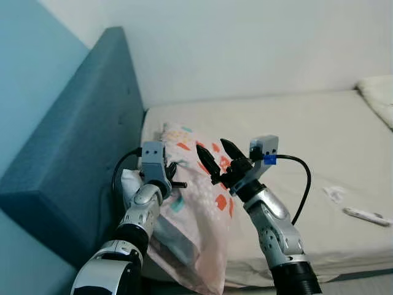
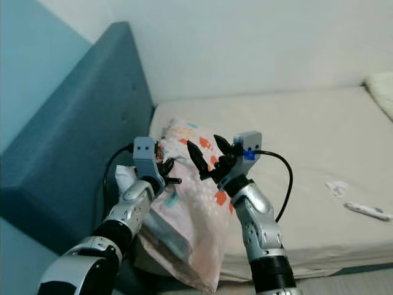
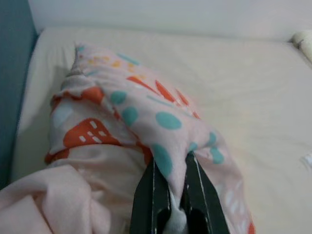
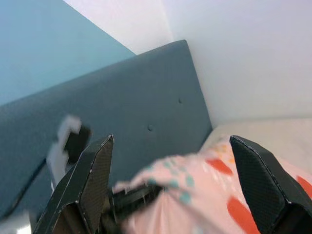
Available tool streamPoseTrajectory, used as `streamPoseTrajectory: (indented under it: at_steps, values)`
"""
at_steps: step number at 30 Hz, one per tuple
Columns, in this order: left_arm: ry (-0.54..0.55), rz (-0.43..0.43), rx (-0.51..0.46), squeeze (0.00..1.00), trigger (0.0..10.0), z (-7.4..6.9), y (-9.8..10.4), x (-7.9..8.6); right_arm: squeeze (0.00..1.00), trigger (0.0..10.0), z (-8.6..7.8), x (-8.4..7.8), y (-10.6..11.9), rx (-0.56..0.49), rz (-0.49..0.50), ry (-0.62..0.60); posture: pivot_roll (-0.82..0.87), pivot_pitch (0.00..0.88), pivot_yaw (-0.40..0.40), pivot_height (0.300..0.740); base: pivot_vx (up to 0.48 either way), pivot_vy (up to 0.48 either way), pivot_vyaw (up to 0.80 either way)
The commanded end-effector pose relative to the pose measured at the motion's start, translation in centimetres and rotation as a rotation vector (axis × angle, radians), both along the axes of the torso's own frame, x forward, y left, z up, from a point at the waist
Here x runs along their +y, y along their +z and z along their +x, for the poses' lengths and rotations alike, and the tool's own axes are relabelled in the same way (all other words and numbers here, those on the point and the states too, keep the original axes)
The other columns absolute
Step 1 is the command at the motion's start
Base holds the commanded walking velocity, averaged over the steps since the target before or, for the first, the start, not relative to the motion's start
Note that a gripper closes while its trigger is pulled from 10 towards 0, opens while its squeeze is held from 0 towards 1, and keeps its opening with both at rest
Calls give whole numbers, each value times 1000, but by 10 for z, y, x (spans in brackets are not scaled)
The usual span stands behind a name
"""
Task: Clean up the room
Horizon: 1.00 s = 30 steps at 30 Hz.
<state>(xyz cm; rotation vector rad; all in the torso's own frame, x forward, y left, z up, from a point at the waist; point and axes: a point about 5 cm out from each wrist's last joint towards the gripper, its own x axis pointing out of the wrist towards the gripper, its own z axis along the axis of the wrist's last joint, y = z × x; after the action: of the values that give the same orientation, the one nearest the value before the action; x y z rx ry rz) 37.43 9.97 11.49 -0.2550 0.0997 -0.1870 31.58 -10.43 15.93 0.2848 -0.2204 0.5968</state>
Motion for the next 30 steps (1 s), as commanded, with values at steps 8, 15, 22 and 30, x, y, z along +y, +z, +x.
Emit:
streamPoseTrajectory:
  at_steps: [8,15,22,30]
  values:
    - [-418,-95,-35,0,10000,4,29,-51,0,10000,-4,8,-6,9,-54,12,-224,91,66,740,0,0,0]
    - [-325,-119,-223,0,10000,25,97,-60,0,10000,-8,5,-8,16,-56,-9,-242,99,71,740,0,0,0]
    - [283,-164,-221,0,10000,49,137,28,0,10000,-13,5,-8,14,-54,-12,-260,114,67,740,0,0,0]
    - [475,85,-231,0,10000,46,131,74,0,10000,-24,15,6,-29,-9,117,-264,113,59,740,0,0,0]
